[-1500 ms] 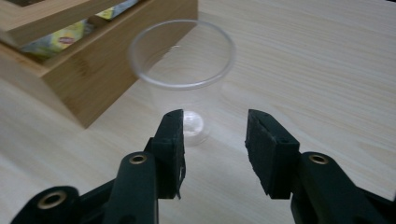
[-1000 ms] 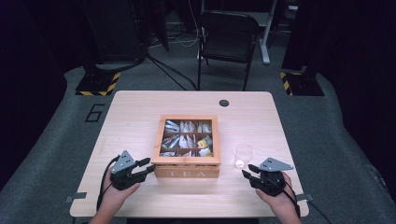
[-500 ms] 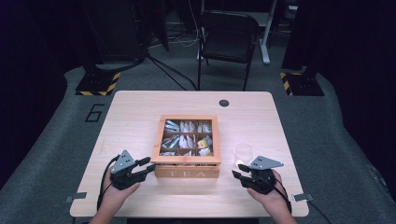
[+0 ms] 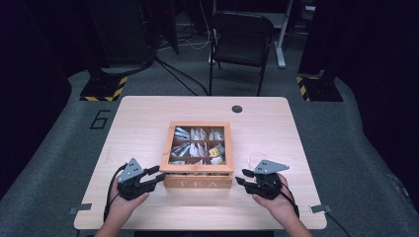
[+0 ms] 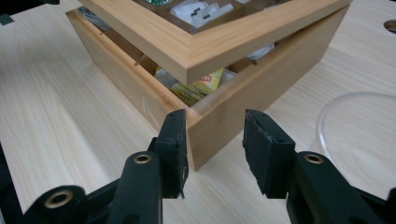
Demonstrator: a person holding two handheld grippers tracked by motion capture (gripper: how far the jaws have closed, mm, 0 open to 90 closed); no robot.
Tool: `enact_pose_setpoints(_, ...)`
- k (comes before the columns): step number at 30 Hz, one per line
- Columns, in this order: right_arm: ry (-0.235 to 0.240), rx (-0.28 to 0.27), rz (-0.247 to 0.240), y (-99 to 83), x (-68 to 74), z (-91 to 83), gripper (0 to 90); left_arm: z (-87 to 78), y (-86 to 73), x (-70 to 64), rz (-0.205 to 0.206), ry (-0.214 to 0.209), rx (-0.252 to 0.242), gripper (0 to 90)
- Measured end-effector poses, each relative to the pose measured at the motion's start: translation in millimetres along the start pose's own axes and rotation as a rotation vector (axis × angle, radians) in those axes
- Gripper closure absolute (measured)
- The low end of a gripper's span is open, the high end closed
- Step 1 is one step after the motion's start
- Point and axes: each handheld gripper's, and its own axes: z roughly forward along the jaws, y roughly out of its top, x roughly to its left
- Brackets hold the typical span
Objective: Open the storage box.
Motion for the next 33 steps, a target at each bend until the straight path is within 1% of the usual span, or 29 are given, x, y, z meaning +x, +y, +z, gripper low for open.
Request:
enact_pose_setpoints(2, 0.007, -0.008, -0.006, 3.4, 1.1, 2.6, 59.7, 1.0, -0.3, -0.8, -0.002, 0.007, -0.008, 60.9)
enact_pose_setpoints(3, 0.008, -0.007, -0.007, 4.8, 2.1, 3.8, 59.8, 0.8, -0.1, -0.6, 0.005, 0.006, -0.004, 60.9)
enact_pose_setpoints(4, 0.015, -0.01, -0.009, 6.1, 2.9, 5.2, 59.9, 0.9, -0.1, -0.7, 0.005, 0.006, -0.004, 60.9)
enact_pose_setpoints(6, 0.016, -0.007, -0.012, 7.2, 3.5, 6.3, 60.2, 1.1, -0.2, -1.2, -0.002, 0.004, -0.007, 60.9)
enact_pose_setpoints(7, 0.021, -0.007, -0.021, 9.2, 4.8, 9.4, 60.5, 0.9, 0.1, -1.1, 0.0, 0.006, -0.007, 60.9)
enact_pose_setpoints(10, 0.02, 0.001, -0.019, 11.0, 5.8, 12.6, 60.3, 0.9, 0.3, -0.8, 0.002, 0.005, -0.004, 60.7)
enact_pose_setpoints(11, 0.022, 0.0, -0.024, 11.8, 5.2, 13.8, 60.2, 0.9, 0.3, -0.8, 0.002, 0.005, -0.004, 60.5)
enact_pose_setpoints(12, 0.021, -0.005, -0.017, 12.5, 5.1, 14.7, 60.2, 0.9, 0.4, -0.7, 0.003, 0.005, -0.003, 60.4)
enact_pose_setpoints(15, 0.033, -0.011, -0.01, 16.2, 4.8, 15.2, 60.2, 1.0, 0.6, -0.7, 0.001, 0.009, -0.007, 59.4)
enact_pose_setpoints(16, 0.028, -0.009, -0.012, 17.1, 5.5, 15.3, 60.2, 0.0, 1.7, 0.2, 0.002, 0.002, -0.001, 58.9)
enact_pose_setpoints(18, 0.028, -0.009, -0.007, 18.2, 6.4, 15.9, 60.2, 0.3, 2.6, 0.4, 0.001, 0.006, -0.001, 57.1)
enact_pose_setpoints(19, 0.034, -0.011, -0.003, 18.6, 5.5, 16.2, 60.2, 0.6, 3.2, 0.5, 0.001, 0.006, -0.003, 56.1)
enact_pose_setpoints(20, 0.04, -0.01, 0.002, 18.9, 4.8, 16.0, 60.2, 1.9, 3.4, 0.0, 0.0, 0.014, -0.016, 55.2)
enact_pose_setpoints(21, 0.037, -0.011, 0.008, 19.5, 5.1, 15.6, 60.1, 1.6, 4.2, 0.2, 0.001, 0.009, -0.01, 54.2)
enact_pose_setpoints(24, 0.035, -0.011, 0.003, 21.0, 5.2, 15.1, 59.9, 3.1, 6.1, 0.4, -0.001, -0.001, -0.011, 51.3)
enact_pose_setpoints(25, 0.032, -0.009, -0.002, 23.1, 5.0, 14.1, 59.8, 5.0, 7.5, -0.9, 0.002, 0.011, -0.031, 49.8)
enact_pose_setpoints(26, 0.032, -0.009, 0.007, 24.4, 5.3, 13.6, 59.8, 4.2, 9.4, -0.4, 0.005, 0.004, -0.022, 48.7)
enact_pose_setpoints(27, 0.031, -0.009, 0.006, 26.0, 4.8, 12.8, 59.8, 4.9, 10.1, -0.2, 0.004, 0.014, -0.037, 48.2)
enact_pose_setpoints(29, 0.031, -0.01, 0.011, 27.4, 4.6, 11.8, 59.8, 4.1, 11.2, 0.7, 0.004, 0.007, -0.031, 48.0)
enact_pose_setpoints(30, 0.034, -0.012, 0.01, 28.6, 4.0, 11.4, 60.0, 5.0, 11.8, 1.3, 0.002, 0.013, -0.044, 48.0)
enact_pose_setpoints(31, 0.03, -0.016, 0.02, 31.7, 3.8, 9.8, 60.2, 5.5, 12.5, 1.5, 0.007, 0.016, -0.043, 48.0)
enact_pose_setpoints(32, 0.027, -0.021, 0.018, 33.2, 3.4, 9.4, 60.3, 6.5, 12.7, 1.4, 0.01, 0.018, -0.039, 48.0)
enact_pose_setpoints(33, 0.027, -0.023, 0.015, 34.7, 2.9, 8.9, 60.4, 8.5, 12.5, 0.8, 0.017, 0.032, -0.045, 47.6)
